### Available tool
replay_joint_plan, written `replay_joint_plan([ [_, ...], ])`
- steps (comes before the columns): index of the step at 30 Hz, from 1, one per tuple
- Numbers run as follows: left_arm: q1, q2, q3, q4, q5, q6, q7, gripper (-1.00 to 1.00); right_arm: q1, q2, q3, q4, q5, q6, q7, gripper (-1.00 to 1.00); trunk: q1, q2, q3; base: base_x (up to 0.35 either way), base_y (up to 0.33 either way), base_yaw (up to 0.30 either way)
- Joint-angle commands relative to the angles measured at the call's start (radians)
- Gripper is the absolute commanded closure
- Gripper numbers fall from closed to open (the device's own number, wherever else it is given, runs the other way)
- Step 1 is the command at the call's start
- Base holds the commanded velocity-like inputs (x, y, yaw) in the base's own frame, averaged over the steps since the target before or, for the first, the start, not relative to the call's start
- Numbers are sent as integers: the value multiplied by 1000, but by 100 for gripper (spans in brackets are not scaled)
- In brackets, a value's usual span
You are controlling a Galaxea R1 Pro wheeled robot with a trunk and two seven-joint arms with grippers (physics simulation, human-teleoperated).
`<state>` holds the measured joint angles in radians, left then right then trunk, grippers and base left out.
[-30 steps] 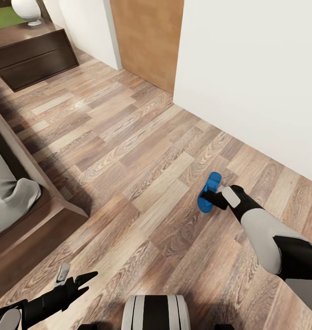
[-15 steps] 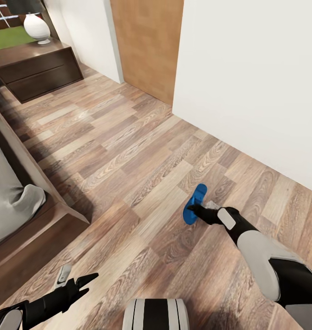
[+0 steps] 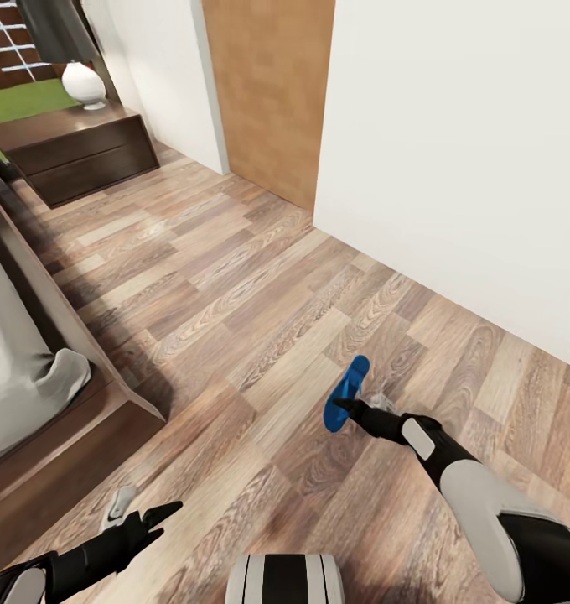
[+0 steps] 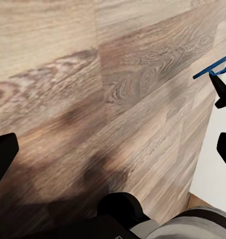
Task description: In the bedroom, move the book from the bed onto either nightstand, and place the two sandals side by side next to the bed.
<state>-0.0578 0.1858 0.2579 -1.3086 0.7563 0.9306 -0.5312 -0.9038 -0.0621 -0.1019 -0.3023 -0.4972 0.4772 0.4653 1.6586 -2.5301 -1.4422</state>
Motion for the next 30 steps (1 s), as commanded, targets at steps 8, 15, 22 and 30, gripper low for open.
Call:
replay_joint_plan([
  [8, 0, -4, 1, 0, -14, 2, -4, -100, 64, -13, -8, 15, -2, 0, 116, 100, -4, 2, 30, 0, 0, 0],
  [15, 0, -5, 1, 0, -15, 2, -4, -100, 106, -35, -8, 25, -3, -1, 173, 100, -7, 3, 58, 0, 0, 0],
  [22, 0, -8, 1, 0, -18, 2, -4, -100, 131, -48, -9, 65, -4, -33, 257, 100, -10, 5, 85, 0, 0, 0],
  [30, 0, -8, -1, 0, -31, 2, -4, -100, 137, -52, -8, 111, -4, -60, 330, 100, -14, 7, 116, 0, 0, 0],
])
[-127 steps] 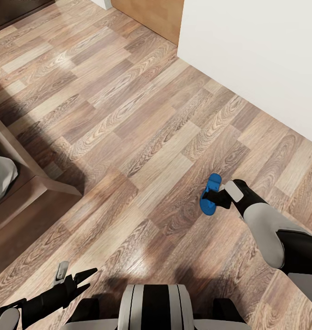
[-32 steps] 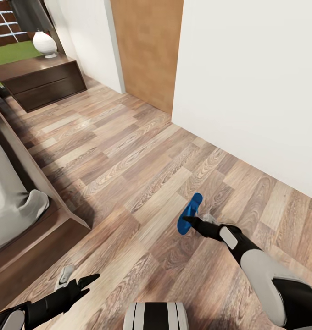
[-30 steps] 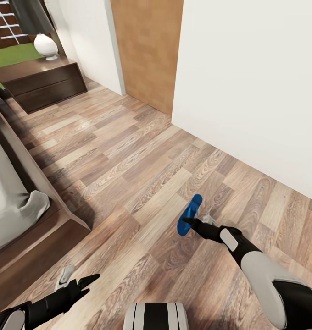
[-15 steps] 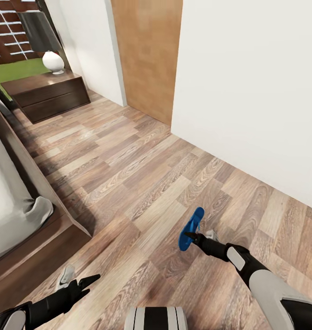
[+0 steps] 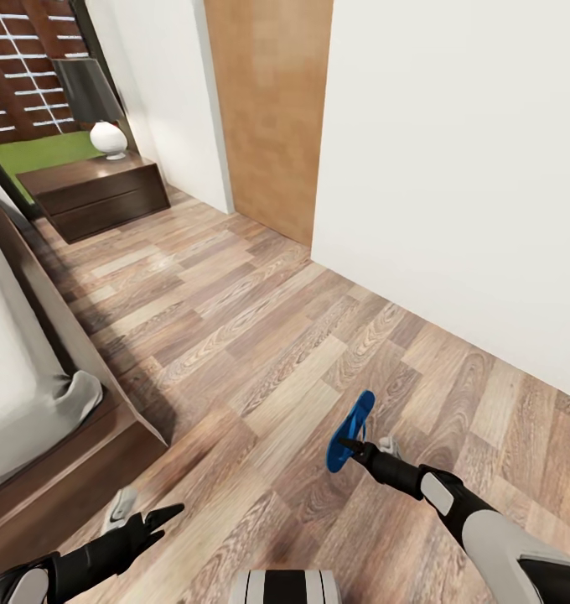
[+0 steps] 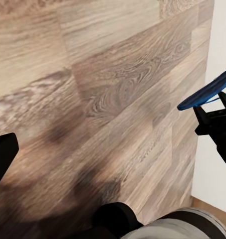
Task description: In the bedroom, move the book from the bed onto either nightstand, and place the two sandals side by side next to the bed.
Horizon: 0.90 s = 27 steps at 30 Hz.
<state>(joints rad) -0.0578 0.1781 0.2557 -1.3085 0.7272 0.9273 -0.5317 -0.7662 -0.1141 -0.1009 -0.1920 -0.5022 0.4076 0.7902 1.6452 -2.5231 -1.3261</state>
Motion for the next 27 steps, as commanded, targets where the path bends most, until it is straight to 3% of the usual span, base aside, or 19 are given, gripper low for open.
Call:
replay_joint_plan([
  [1, -1, 0, 2, 0, -4, 5, -4, -100, 0, 0, -9, 5, 1, 9, 9, 100, -1, 0, 3, 0, 0, 0],
  [27, -1, 0, 3, 0, -9, 8, -10, -100, 1, 5, -8, 28, 4, 5, 21, 100, -12, 6, 104, 0, 0, 0],
])
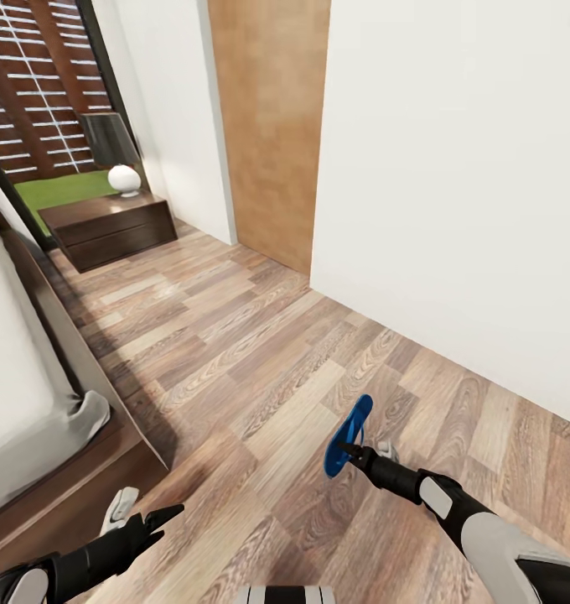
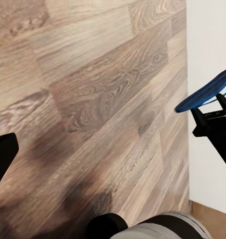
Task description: In the bedroom, move the book from the bed onto either nightstand, and place the two sandals side by side next to the bed.
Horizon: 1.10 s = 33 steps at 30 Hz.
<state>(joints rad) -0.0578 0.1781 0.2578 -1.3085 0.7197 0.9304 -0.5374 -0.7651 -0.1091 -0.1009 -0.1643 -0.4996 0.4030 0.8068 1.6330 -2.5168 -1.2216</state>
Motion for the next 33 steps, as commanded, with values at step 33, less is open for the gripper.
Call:
replay_joint_plan([
  [33, -1, -2, -2, 0, -2, 5, 0, -100, 0, -4, -8, 2, 5, 11, -4, 100, -15, 7, 127, 0, 0, 0],
])
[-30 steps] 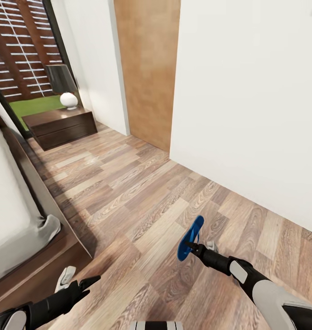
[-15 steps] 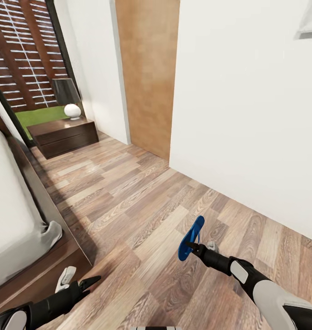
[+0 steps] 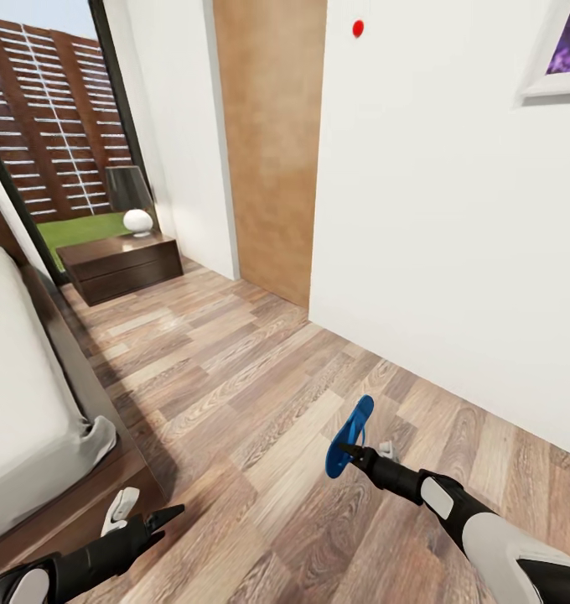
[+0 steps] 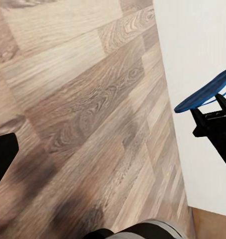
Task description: In the bedroom, move the book from the bed onto either nightstand, and place the two sandals side by side next to the bed.
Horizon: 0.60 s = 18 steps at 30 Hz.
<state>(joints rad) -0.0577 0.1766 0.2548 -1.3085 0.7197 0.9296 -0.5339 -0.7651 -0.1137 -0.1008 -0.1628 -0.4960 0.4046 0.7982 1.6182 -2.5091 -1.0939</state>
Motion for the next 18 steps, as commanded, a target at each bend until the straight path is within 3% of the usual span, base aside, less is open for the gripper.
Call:
replay_joint_plan([
  [1, -1, 0, 1, 0, -2, 6, -4, -100, 0, 0, -8, 0, 2, 10, 4, 100, -1, 0, 3, 0, 0, 0],
  [8, -1, -2, 0, 0, -1, 5, -4, -100, -1, 0, -8, 1, 2, 12, 3, 100, -4, 2, 30, 0, 0, 0],
  [18, -1, -26, -50, 0, -5, 5, -4, -100, 0, 0, -8, 6, 1, 12, 3, 100, -8, 4, 69, 0, 0, 0],
])
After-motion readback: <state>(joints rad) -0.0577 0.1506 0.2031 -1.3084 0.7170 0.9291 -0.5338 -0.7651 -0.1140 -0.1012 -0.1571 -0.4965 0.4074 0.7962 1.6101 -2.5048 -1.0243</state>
